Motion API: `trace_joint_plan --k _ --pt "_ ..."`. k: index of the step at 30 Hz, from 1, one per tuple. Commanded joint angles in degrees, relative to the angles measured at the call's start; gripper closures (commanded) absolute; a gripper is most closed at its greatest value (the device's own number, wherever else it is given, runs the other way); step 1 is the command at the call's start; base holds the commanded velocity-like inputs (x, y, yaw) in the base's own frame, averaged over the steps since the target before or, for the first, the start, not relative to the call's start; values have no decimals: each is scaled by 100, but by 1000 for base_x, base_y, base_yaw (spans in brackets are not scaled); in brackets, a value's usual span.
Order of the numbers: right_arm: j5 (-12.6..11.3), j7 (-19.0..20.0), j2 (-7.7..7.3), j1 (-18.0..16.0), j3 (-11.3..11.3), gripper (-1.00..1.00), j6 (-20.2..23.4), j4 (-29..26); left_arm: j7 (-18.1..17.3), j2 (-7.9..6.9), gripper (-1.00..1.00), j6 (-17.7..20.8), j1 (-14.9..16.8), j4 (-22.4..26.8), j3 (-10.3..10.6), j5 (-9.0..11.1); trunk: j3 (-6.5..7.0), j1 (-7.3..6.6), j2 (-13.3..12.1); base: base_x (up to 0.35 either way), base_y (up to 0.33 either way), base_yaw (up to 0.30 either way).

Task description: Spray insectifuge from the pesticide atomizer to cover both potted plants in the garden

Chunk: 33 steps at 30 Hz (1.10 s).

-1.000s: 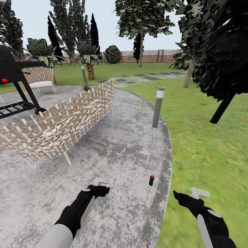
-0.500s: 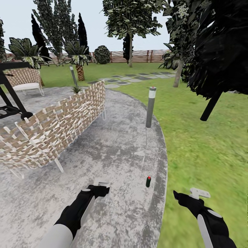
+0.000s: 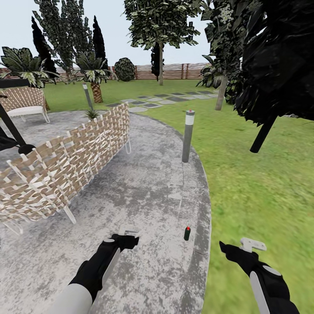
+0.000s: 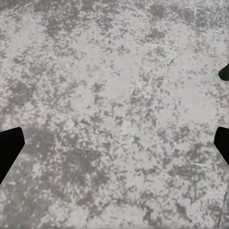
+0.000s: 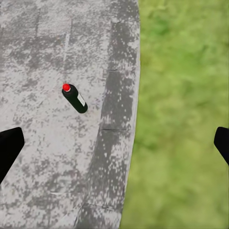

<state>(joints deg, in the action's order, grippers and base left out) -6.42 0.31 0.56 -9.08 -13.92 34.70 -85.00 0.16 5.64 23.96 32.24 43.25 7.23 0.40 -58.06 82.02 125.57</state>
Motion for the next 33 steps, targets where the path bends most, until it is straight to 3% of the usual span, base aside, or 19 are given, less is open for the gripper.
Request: trace_joint_plan --k 1,20,22,25,27,31,33 --pt "-43 3 5 -4 -9 -100 28 -8 2 -1 -100 30 2 8 6 4 -5 -1 2 1 65 0" --pt "-9 -6 -35 -6 -24 -100 55 2 -4 -2 -100 27 -4 -8 -6 10 -5 -1 2 0 7 0" --pt "14 -27 -49 -36 -27 -100 656 7 23 -4 -100 29 44 -19 -10 17 -5 -1 2 0 0 0" --pt "22 -37 -118 -441 -31 -100 1738 16 55 -5 -100 30 295 -21 -11 28 -5 -1 2 0 0 0" --pt "22 -38 -276 -793 -31 -100 2049 32 59 -3 -100 30 525 -37 -14 33 -5 -1 2 0 0 0" --pt "19 -40 -676 -1579 -32 -100 2327 71 64 -2 -100 30 1015 -88 -24 33 -5 -1 2 0 0 0" --pt "8 -34 -767 -1746 -30 -100 2363 63 62 -2 -100 30 1100 -92 -23 27 -5 -1 2 0 0 0"
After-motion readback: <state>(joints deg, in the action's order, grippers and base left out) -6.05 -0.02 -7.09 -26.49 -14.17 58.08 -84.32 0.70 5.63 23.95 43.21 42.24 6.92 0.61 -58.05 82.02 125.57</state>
